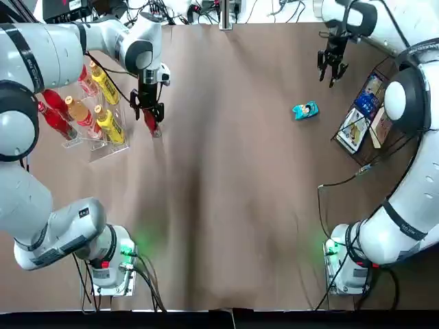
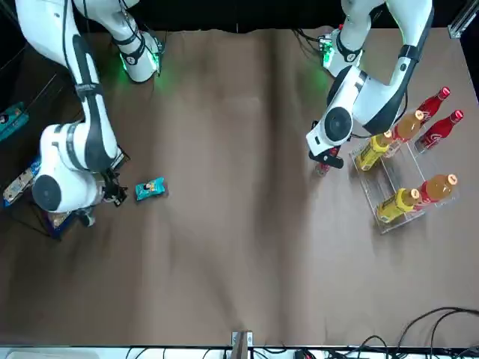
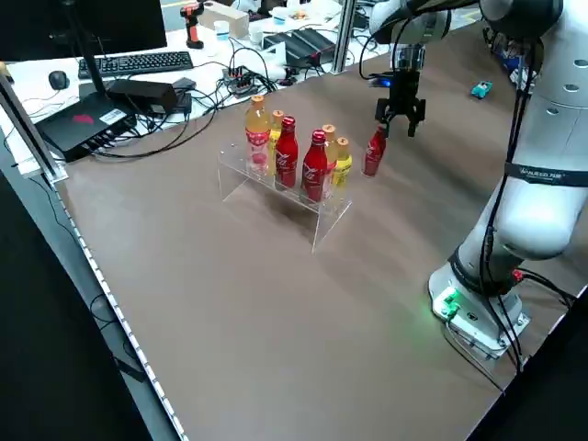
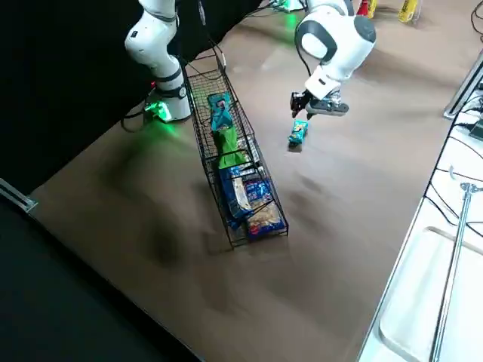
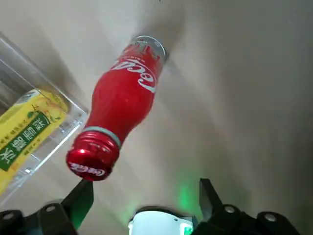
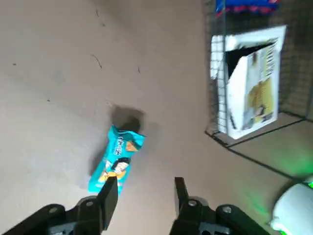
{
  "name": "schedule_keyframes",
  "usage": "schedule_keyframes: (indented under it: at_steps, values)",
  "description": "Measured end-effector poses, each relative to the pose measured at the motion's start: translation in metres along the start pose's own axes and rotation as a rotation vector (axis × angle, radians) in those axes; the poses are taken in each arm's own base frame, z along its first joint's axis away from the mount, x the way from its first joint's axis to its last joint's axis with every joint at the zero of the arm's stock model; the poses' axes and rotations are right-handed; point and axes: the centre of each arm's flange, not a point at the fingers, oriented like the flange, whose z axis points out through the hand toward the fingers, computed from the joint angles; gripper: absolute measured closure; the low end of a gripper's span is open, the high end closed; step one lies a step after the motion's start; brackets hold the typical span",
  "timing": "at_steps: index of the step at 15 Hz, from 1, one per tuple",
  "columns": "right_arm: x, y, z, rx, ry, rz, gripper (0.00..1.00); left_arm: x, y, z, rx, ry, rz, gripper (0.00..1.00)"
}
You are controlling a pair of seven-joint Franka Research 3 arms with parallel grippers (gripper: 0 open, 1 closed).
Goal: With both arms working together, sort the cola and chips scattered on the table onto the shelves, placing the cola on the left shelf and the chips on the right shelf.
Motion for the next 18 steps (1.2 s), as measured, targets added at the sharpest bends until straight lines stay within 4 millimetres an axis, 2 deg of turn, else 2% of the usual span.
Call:
schedule_keyframes:
  at_steps: [2,3,7,8,10,11,15,18]
  values:
    - [-0.005,-0.008,0.023,-0.012,-0.004,0.048,0.40,0.003,-0.004,-0.004,0.029,0.018,0.011,0.05]
    - [-0.009,-0.015,0.034,-0.017,0.001,0.068,0.39,0.005,-0.006,-0.007,0.039,0.027,0.017,0.11]
    - [-0.022,-0.045,0.075,-0.022,0.043,0.142,0.41,0.018,-0.009,-0.002,0.035,0.026,0.040,0.17]
    - [-0.021,-0.048,0.081,-0.022,0.048,0.147,0.41,0.021,-0.009,0.001,0.028,0.021,0.044,0.25]
    - [-0.020,-0.050,0.087,-0.025,0.050,0.154,0.41,0.025,-0.009,0.005,0.016,0.013,0.048,0.29]
    - [-0.022,-0.052,0.089,-0.028,0.051,0.158,0.41,0.026,-0.009,0.005,0.013,0.012,0.049,0.37]
    - [-0.037,-0.063,0.099,-0.035,0.066,0.159,0.44,0.026,-0.010,0.004,0.013,0.011,0.048,0.42]
    - [-0.036,-0.063,0.101,-0.036,0.068,0.164,0.45,0.026,-0.010,0.005,0.015,0.007,0.050,0.44]
